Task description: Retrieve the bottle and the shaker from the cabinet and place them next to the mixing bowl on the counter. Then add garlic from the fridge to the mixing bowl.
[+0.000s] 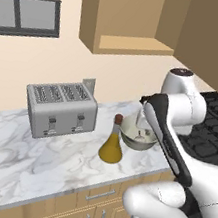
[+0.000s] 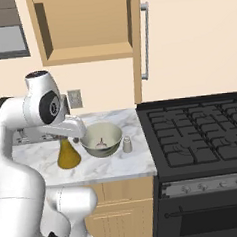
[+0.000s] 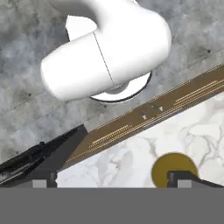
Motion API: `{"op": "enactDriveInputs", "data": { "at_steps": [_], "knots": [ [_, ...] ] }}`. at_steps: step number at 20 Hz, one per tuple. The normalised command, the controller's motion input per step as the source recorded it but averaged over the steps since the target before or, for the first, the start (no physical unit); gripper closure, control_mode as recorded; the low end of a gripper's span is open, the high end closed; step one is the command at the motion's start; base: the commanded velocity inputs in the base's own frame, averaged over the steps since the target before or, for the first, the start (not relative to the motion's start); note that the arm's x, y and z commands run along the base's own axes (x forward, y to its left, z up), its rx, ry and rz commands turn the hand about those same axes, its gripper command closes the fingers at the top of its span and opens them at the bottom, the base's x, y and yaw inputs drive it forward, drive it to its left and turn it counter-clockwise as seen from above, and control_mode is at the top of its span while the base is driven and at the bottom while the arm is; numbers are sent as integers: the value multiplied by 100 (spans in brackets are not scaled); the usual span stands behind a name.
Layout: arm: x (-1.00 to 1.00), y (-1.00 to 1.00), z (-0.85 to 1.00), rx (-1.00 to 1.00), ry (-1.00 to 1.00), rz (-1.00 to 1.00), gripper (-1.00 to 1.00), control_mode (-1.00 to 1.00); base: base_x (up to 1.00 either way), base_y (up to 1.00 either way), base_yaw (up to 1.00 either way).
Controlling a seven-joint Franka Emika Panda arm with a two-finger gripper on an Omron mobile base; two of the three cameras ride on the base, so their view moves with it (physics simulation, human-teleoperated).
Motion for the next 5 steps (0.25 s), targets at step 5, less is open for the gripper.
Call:
{"op": "enactDriveInputs", "data": {
  "at_steps": [5],
  "knots": [
    [-87, 50, 0, 0, -15, -12, -100, -100, 0, 0, 0]
  ]
}}
